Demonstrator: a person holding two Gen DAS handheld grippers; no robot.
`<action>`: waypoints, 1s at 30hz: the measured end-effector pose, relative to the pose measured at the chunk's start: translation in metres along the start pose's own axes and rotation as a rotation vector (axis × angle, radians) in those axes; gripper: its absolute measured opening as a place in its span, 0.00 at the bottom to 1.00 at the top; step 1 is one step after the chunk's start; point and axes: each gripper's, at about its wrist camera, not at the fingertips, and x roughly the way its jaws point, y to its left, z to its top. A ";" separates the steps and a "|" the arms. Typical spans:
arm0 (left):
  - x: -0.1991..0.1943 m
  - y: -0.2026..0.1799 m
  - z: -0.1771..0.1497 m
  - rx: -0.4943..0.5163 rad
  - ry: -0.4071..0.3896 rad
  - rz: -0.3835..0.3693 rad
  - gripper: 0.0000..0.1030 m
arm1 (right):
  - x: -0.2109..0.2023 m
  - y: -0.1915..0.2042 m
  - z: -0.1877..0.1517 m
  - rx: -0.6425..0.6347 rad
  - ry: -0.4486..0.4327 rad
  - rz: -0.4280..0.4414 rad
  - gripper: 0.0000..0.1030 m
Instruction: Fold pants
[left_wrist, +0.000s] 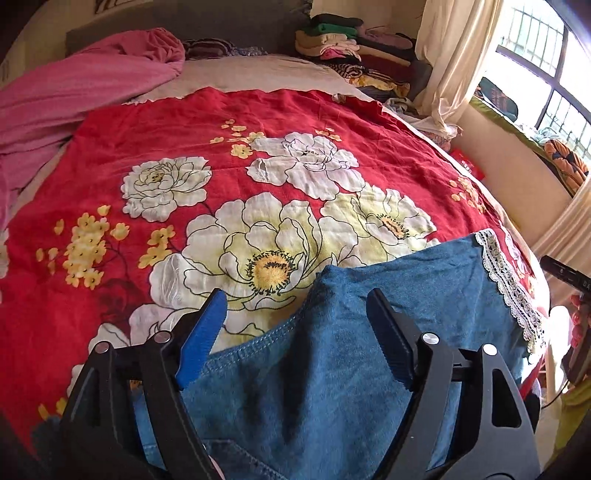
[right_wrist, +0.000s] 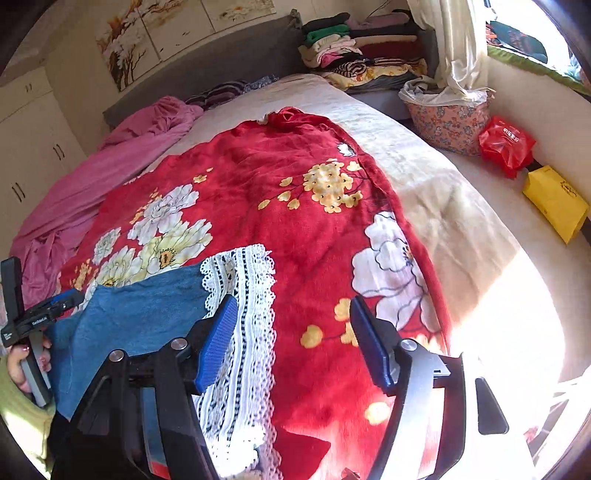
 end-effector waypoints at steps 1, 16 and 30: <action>-0.008 -0.001 -0.005 -0.002 -0.010 -0.005 0.73 | -0.009 0.000 -0.009 0.016 -0.010 0.012 0.64; -0.076 0.041 -0.097 -0.045 0.010 0.067 0.80 | -0.025 0.011 -0.082 0.131 0.034 0.079 0.64; -0.059 0.078 -0.114 -0.025 0.033 0.286 0.80 | 0.004 0.040 -0.086 0.010 0.080 -0.049 0.46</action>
